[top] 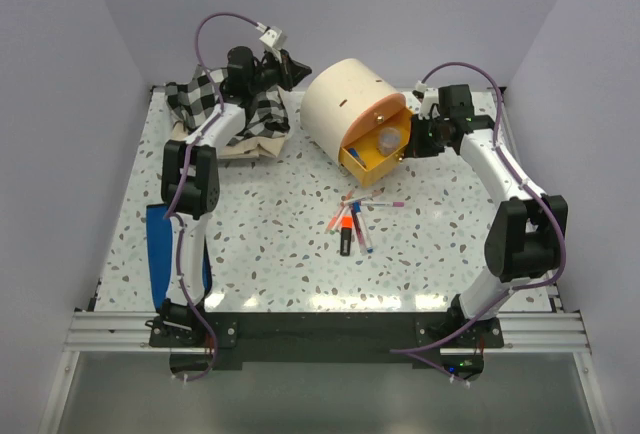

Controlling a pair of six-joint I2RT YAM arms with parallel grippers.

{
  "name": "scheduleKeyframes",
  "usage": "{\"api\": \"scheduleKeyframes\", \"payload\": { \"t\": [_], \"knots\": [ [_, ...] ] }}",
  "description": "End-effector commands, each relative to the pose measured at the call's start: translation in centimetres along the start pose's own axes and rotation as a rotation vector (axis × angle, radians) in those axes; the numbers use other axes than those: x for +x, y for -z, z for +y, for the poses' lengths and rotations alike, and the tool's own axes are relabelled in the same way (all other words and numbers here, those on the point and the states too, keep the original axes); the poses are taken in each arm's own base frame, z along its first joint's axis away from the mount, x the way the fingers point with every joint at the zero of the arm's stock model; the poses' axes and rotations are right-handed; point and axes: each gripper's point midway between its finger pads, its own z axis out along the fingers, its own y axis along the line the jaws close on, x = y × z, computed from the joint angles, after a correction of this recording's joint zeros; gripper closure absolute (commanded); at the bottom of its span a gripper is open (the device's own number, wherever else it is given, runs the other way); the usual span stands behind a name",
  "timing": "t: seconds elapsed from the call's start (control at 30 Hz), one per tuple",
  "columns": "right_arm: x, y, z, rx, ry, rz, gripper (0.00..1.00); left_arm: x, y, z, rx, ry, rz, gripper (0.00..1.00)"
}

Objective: Sort the stationery into containers
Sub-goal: Close the drawer in the storage box.

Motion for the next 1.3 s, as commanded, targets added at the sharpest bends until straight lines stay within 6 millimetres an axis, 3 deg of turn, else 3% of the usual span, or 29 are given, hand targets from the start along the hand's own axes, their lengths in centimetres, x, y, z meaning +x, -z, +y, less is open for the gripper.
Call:
{"api": "scheduleKeyframes", "payload": {
  "t": [0.0, 0.07, 0.27, 0.9, 1.03, 1.2, 1.27],
  "knots": [
    [-5.1, 0.2, 2.0, -0.094, -0.027, -0.132, 1.00, -2.9, 0.0, -2.0, 0.060, -0.024, -0.056, 0.94],
    [-5.9, 0.1, 2.7, -0.128, -0.062, -0.144, 1.00, -2.8, 0.0, -2.3, 0.067, -0.017, -0.053, 1.00],
    [-7.5, -1.0, 4.0, -0.200, -0.139, -0.164, 1.00, -2.8, 0.1, -2.7, 0.077, -0.010, -0.050, 1.00],
    [-9.2, -3.4, 6.3, -0.253, -0.153, -0.169, 1.00, -3.5, 0.2, -3.4, 0.083, -0.017, -0.058, 1.00],
    [-9.7, -3.1, 6.4, -0.248, -0.142, -0.181, 1.00, -3.6, 0.3, -3.5, 0.083, -0.019, -0.057, 1.00],
    [-8.7, -2.5, 6.1, -0.222, -0.119, -0.168, 0.98, -3.6, 0.4, -3.4, 0.076, -0.015, -0.056, 1.00],
    [-8.6, -1.2, 5.5, -0.177, -0.070, -0.183, 0.97, -3.7, 0.6, -2.8, 0.044, -0.006, -0.052, 0.99]
  ]
}}
